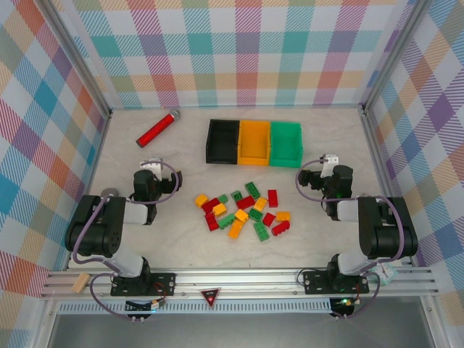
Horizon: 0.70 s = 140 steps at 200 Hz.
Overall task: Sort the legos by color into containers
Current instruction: Pick up the lego from the center of the table.
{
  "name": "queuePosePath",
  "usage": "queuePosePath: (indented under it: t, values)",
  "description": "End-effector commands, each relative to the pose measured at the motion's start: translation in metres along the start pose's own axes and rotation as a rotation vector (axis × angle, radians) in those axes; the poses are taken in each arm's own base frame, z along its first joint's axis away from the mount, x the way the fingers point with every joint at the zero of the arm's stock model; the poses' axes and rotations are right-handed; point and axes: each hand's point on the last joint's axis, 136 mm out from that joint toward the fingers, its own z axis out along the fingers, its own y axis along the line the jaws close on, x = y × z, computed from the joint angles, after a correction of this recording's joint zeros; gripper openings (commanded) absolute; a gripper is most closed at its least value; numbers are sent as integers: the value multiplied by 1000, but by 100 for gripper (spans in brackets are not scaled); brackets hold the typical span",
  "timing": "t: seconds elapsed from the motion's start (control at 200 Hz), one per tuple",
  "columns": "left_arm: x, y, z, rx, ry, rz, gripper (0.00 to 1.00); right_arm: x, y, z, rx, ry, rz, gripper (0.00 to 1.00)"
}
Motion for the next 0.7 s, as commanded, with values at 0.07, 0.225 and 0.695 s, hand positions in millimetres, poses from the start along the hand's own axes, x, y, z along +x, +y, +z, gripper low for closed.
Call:
queuePosePath:
  t: [0.07, 0.225, 0.695]
  values:
    - [-21, 0, 1, 1, -20, 9, 100, -25, 11, -4, -44, -45, -46, 99]
    - [-34, 8, -8, -51, 15, -31, 100, -42, 11, -22, -21, -76, -39, 99]
    - [-57, -53, -47, 232, 288, -372, 100, -73, 41, -84, -119, 3, 392, 99]
